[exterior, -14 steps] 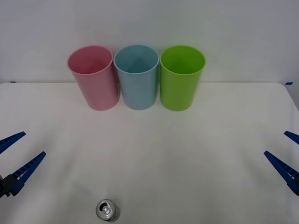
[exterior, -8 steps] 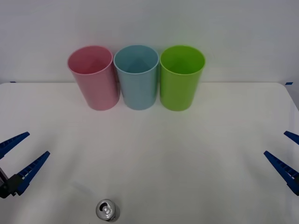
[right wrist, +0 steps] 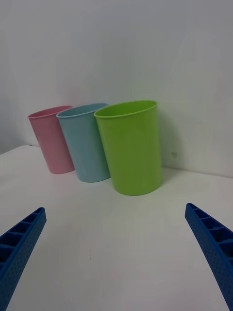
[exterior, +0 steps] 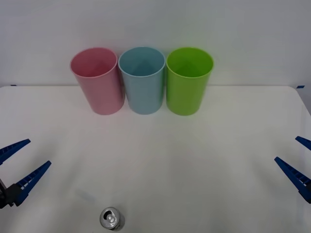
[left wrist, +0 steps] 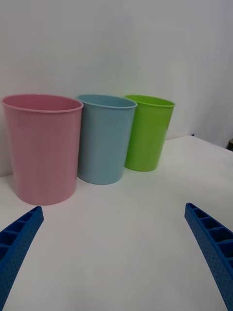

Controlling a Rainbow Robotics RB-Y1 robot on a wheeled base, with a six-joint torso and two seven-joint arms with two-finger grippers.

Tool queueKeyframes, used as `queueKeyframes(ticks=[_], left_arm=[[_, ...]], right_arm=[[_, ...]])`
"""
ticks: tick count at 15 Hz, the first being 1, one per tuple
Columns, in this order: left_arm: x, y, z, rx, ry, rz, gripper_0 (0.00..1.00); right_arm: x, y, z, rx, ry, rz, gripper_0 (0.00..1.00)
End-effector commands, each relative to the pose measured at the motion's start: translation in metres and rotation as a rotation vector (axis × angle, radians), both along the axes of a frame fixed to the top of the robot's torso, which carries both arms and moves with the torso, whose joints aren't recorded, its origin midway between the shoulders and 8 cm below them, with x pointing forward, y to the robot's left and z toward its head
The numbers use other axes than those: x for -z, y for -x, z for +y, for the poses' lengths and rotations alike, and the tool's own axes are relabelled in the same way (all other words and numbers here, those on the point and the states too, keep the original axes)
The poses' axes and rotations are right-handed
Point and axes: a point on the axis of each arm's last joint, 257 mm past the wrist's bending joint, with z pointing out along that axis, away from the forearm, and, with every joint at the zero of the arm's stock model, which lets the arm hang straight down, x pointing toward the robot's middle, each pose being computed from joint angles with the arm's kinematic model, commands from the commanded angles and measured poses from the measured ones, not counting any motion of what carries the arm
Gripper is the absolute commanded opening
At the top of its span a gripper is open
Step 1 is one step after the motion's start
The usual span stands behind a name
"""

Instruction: Grasp the object on the table and drop it into the matching bin: aluminum can to the light blue bin, PET bottle to the pink bin.

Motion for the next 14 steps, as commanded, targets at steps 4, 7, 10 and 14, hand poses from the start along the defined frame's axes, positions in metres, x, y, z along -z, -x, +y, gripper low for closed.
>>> queueKeyframes(ticks=[4, 7, 10, 14], left_arm=[[0.029, 0.012, 0.018, 0.127, -0.031, 0.091, 1.0], [0.049, 0.02, 0.023, 0.184, -0.095, 0.105, 1.0], [0.067, 0.022, 0.019, 0.219, -0.16, 0.082, 1.0], [0.089, 0.03, 0.005, 0.31, -0.289, 0.061, 1.0]], right_arm=[[0.0, 0.0, 0.0, 0.0, 0.0, 0.0, 1.0], [0.0, 0.0, 0.0, 0.0, 0.0, 0.0, 1.0], [0.0, 0.0, 0.0, 0.0, 0.0, 0.0, 1.0], [0.0, 0.0, 0.0, 0.0, 0.0, 0.0, 1.0]])
